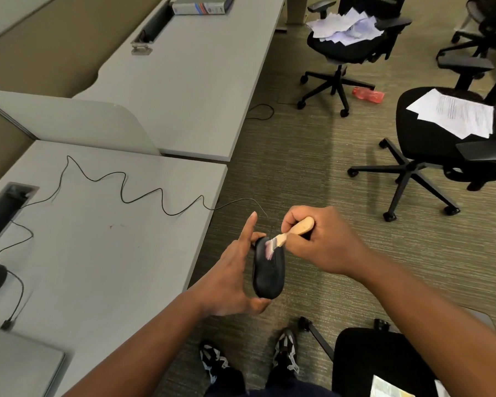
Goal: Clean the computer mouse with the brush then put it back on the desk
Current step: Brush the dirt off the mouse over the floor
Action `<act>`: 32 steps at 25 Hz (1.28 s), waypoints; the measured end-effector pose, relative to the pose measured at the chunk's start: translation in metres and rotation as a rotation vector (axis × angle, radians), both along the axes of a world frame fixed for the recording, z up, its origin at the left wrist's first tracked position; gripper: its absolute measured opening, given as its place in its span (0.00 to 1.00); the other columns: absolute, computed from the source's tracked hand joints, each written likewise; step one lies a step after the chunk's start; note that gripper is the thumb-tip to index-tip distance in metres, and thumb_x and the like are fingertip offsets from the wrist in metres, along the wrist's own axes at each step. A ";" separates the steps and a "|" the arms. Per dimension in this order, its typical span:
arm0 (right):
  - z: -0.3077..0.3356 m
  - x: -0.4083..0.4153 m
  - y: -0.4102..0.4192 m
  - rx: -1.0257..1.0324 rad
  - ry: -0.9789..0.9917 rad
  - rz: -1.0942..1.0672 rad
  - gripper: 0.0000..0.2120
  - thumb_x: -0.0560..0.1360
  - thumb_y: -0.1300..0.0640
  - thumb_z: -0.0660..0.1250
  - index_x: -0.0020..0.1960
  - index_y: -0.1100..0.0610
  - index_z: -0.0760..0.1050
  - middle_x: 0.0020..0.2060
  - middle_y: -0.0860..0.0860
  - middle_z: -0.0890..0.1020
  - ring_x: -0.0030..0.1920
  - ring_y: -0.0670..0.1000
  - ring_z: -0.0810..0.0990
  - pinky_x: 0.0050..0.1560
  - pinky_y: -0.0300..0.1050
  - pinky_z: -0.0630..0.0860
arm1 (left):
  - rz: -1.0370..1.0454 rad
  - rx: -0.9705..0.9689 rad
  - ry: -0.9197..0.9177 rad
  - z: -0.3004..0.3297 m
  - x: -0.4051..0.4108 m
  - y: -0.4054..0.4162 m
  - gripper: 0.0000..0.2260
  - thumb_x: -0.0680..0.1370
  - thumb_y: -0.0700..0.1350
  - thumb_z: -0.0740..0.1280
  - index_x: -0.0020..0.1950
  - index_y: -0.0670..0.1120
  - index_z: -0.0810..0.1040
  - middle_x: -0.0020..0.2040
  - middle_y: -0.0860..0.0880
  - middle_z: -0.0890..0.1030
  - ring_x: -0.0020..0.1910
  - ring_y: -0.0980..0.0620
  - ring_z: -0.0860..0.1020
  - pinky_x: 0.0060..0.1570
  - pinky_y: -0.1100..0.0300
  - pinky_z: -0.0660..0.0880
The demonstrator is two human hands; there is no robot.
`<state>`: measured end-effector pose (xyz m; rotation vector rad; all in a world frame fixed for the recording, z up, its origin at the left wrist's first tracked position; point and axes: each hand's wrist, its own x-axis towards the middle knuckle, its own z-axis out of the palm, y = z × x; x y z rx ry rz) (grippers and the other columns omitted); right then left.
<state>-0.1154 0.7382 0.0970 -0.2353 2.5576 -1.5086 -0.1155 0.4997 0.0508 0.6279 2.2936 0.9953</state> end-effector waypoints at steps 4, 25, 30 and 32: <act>-0.010 -0.002 -0.005 0.067 0.110 -0.059 0.02 0.71 0.55 0.70 0.41 0.53 0.79 0.26 0.50 0.79 0.25 0.45 0.71 0.26 0.41 0.66 | 0.008 0.018 -0.028 -0.002 0.001 0.000 0.70 0.65 0.49 0.84 0.77 0.68 0.25 0.75 0.63 0.62 0.77 0.57 0.64 0.79 0.51 0.63; -0.011 -0.003 -0.001 -0.166 -0.072 -0.181 0.03 0.73 0.59 0.70 0.41 0.54 0.79 0.33 0.57 0.84 0.32 0.60 0.82 0.33 0.56 0.79 | 0.018 0.001 -0.072 0.001 0.001 0.001 0.70 0.67 0.49 0.84 0.74 0.68 0.21 0.76 0.62 0.62 0.77 0.58 0.64 0.80 0.54 0.62; -0.009 -0.005 -0.006 -0.141 -0.145 -0.043 0.02 0.72 0.59 0.70 0.40 0.55 0.79 0.33 0.58 0.84 0.34 0.63 0.83 0.35 0.60 0.80 | -0.008 -0.019 -0.073 0.001 0.001 0.000 0.71 0.67 0.49 0.84 0.74 0.66 0.19 0.71 0.70 0.62 0.76 0.60 0.65 0.79 0.54 0.63; -0.015 -0.006 -0.006 -0.095 -0.100 -0.068 0.03 0.71 0.57 0.71 0.39 0.52 0.79 0.31 0.55 0.83 0.31 0.57 0.80 0.33 0.56 0.78 | -0.018 -0.018 -0.077 0.002 0.001 0.001 0.71 0.67 0.49 0.84 0.73 0.66 0.19 0.70 0.74 0.60 0.76 0.62 0.64 0.79 0.55 0.62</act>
